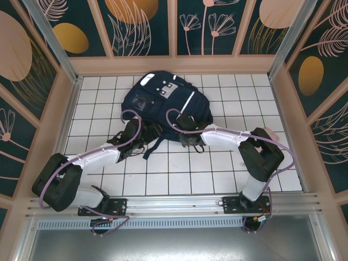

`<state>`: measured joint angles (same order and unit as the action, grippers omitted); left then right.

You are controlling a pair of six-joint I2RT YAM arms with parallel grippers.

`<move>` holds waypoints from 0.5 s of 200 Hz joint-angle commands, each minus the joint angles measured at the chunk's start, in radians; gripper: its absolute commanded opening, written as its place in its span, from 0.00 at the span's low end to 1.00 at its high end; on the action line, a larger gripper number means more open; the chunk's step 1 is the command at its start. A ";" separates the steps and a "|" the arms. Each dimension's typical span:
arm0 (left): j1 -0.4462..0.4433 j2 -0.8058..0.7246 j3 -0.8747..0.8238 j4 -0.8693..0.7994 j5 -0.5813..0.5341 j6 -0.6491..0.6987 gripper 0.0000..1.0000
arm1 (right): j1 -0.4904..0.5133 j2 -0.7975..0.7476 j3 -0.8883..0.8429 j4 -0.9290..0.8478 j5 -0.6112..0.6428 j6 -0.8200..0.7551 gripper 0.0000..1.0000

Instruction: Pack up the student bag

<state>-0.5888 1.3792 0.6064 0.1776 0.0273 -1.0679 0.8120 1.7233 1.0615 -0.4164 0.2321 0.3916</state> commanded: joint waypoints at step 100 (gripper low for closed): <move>-0.013 0.180 -0.050 0.380 0.129 -0.296 0.69 | 0.007 -0.048 -0.023 0.028 -0.031 -0.003 0.29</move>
<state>-0.5953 1.5352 0.5728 0.4812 0.1761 -1.2999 0.8181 1.7195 1.0580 -0.4072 0.2222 0.3759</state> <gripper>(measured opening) 0.707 0.212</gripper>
